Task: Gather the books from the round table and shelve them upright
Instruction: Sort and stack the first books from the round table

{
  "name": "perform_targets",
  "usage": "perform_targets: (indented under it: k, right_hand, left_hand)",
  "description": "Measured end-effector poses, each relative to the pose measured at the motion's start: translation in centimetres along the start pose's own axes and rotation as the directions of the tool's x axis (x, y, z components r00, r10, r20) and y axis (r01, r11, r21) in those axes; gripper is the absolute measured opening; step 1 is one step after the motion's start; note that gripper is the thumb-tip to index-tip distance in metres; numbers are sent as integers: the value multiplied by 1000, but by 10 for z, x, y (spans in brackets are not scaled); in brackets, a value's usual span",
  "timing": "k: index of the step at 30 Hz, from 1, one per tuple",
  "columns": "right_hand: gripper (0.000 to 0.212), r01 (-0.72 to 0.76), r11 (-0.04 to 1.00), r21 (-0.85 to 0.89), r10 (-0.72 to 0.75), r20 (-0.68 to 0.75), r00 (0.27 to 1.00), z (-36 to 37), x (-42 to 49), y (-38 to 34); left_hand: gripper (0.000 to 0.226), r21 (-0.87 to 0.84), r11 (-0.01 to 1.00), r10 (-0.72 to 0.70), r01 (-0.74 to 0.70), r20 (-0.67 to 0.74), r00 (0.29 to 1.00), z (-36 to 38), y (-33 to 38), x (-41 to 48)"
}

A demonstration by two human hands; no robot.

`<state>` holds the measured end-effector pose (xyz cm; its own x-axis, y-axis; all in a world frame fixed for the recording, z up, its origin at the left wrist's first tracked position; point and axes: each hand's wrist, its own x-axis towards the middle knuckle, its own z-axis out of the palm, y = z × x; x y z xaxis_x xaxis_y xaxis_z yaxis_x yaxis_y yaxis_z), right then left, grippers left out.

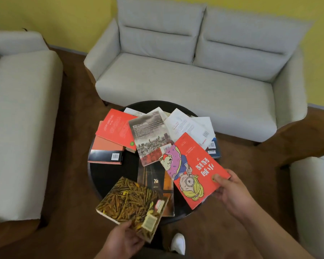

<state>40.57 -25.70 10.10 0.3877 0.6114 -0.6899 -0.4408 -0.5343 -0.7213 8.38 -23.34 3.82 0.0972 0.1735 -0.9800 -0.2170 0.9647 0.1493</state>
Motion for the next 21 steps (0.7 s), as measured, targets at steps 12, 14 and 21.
perform_targets:
  k: [12,14,21]
  right_hand:
    - [17,-35,998,-47,34,-20,999,-31,-27,27]
    - [18,-44,999,-28,43,-20,999,-34,-29,28]
    - [20,-22,998,-53,21,-15,1000,-43,-34,31]
  left_hand:
    - [36,801,448,280,-397,296,913,40,-16,4]
    - [37,855,155,475,-495,375,796,41,9,4]
    - [104,886,-456,552,-79,352,756,12,50,37]
